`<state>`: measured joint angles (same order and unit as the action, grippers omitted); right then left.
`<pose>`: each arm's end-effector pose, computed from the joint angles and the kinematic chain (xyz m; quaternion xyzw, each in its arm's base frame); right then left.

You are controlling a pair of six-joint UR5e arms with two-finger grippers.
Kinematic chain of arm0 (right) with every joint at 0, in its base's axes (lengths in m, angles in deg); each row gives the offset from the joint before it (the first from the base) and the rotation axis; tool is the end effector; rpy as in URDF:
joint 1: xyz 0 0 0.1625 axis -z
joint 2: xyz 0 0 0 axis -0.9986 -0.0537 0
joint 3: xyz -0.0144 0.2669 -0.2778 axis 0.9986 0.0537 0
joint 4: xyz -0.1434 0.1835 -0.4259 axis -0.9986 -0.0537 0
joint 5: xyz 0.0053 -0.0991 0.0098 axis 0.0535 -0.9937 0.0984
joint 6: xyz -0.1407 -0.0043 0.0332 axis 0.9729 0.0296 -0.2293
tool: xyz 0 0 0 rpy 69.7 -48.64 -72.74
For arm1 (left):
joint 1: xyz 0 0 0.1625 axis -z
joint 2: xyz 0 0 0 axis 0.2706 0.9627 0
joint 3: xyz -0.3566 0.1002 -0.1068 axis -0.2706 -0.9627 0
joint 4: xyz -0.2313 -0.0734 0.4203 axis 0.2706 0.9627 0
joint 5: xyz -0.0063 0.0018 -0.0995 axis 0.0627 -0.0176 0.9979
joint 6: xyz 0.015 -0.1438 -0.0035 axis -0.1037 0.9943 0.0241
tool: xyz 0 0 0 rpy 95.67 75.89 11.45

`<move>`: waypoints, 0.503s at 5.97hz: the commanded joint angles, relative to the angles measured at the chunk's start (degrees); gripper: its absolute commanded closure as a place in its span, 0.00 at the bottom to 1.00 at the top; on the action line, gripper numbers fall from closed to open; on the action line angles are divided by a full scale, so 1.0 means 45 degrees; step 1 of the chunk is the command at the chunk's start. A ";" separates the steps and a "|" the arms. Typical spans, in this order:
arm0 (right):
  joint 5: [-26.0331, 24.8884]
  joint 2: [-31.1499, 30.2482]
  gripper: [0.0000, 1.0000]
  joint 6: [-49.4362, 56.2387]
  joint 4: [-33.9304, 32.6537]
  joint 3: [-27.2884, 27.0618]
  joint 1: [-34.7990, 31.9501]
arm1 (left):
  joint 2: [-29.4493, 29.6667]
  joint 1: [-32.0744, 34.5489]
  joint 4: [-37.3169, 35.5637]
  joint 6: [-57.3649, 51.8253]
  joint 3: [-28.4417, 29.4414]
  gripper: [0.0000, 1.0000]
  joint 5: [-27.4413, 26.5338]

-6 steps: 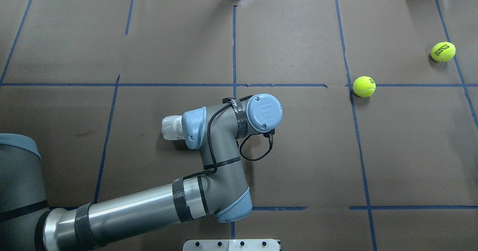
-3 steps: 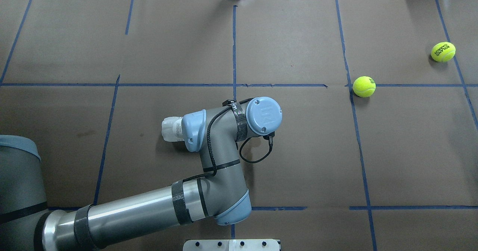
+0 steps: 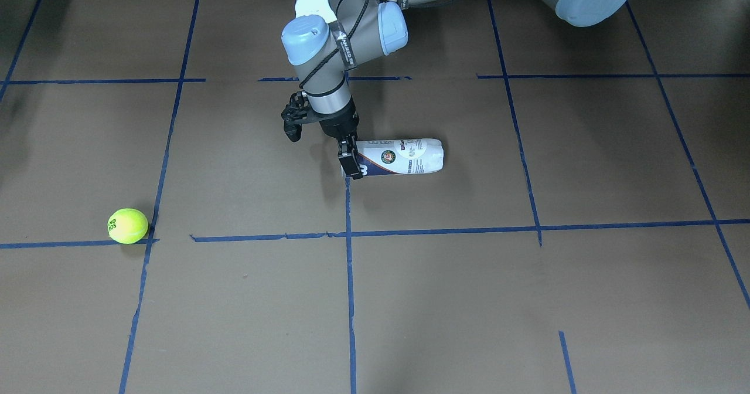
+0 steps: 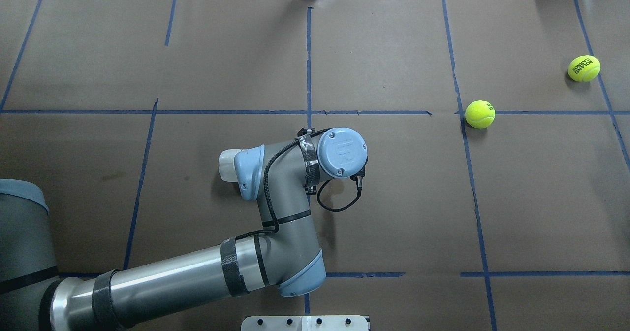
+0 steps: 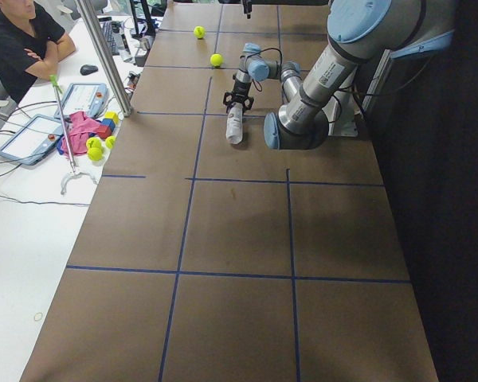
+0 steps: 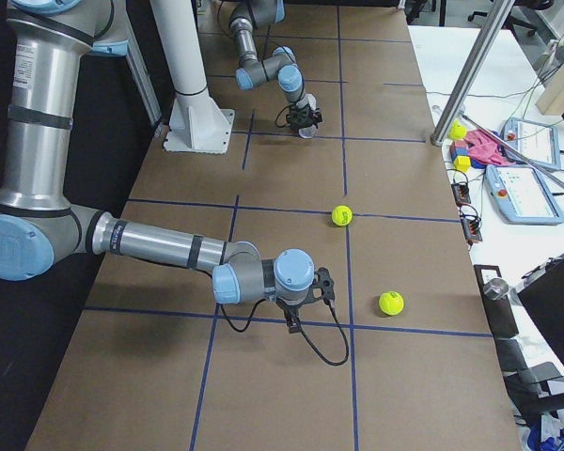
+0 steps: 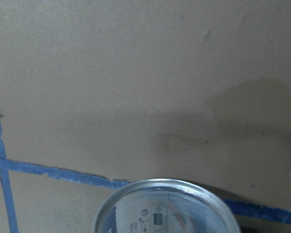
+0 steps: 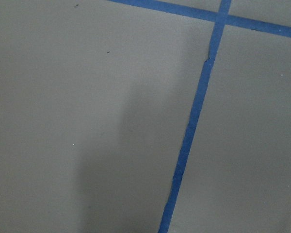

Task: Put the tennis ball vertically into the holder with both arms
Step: 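Lift the can with the left gripper and stand it upright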

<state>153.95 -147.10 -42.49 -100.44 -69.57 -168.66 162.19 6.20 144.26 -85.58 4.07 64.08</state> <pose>-0.0497 -0.4926 0.7130 0.0403 -0.4290 -0.1159 0.8949 0.7168 -0.4432 0.1207 0.2910 0.1120 0.6096 0.7288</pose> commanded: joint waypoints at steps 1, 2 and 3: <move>0.0000 0.0021 0.00 -0.0011 0.0015 -0.0014 0.0000 | -0.0124 0.0268 0.0528 -0.0018 -0.2043 0.29 0.0021; 0.0019 0.0021 0.00 -0.0031 0.0015 -0.0053 0.0000 | -0.0124 0.0599 0.0549 -0.0018 -0.3200 0.29 0.0137; 0.0039 0.0021 0.00 -0.0031 0.0015 -0.0111 0.0000 | -0.0144 0.0815 0.1110 0.0118 -0.3985 0.29 0.0119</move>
<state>154.04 -147.01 -42.61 -100.38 -69.85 -168.66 161.62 8.81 147.46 -85.47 -9.82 64.55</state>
